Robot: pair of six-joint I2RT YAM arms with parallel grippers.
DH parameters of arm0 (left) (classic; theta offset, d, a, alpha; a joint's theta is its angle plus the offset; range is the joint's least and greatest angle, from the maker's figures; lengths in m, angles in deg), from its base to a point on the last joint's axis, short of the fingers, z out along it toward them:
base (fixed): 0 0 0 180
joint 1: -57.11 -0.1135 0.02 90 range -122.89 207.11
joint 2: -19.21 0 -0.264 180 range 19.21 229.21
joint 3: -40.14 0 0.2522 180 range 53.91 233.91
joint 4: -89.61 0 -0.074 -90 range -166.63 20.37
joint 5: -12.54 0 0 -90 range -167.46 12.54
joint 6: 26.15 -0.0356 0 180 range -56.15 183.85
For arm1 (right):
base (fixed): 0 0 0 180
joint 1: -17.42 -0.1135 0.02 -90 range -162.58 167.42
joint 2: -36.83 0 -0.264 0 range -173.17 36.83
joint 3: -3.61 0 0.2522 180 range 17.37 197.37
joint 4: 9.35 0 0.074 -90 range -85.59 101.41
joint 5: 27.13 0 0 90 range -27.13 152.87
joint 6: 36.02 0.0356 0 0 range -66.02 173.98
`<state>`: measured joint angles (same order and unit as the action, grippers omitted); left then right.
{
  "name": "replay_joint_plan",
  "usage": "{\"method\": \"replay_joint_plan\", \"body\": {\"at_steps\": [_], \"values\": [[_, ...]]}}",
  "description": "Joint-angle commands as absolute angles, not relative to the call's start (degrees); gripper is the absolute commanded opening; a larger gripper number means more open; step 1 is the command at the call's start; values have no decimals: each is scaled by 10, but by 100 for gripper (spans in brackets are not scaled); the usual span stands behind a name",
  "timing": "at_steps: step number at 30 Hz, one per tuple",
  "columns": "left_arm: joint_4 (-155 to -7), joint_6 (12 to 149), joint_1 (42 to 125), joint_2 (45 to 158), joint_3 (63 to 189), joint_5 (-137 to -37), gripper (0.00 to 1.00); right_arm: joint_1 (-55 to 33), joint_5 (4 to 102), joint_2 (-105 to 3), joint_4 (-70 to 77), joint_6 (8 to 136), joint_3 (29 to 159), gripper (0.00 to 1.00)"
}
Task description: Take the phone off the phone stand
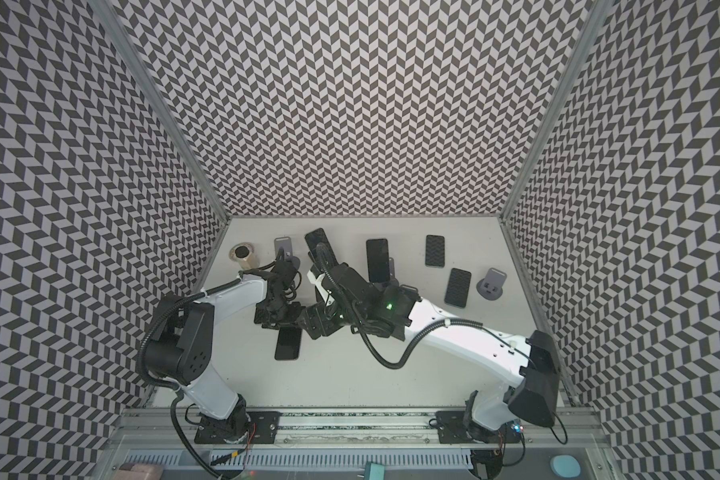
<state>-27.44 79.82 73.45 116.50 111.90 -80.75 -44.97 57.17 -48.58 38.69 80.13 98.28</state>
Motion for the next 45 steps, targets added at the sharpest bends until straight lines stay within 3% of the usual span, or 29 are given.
{"method": "replay_joint_plan", "body": {"at_steps": [1,13,30,37,45], "values": [[-278,798,730,1166,1119,-798,81,-448,583,-471,367,802,989,83],[-293,807,730,1118,1146,-829,85,-448,615,-480,360,828,1021,85],[-351,815,765,938,1221,-868,83,-439,836,-448,332,789,1071,85],[-443,816,801,842,1183,-867,81,-435,923,-432,267,764,1042,85],[-632,789,821,689,1022,-894,74,-428,977,-432,271,754,1037,87]]}}
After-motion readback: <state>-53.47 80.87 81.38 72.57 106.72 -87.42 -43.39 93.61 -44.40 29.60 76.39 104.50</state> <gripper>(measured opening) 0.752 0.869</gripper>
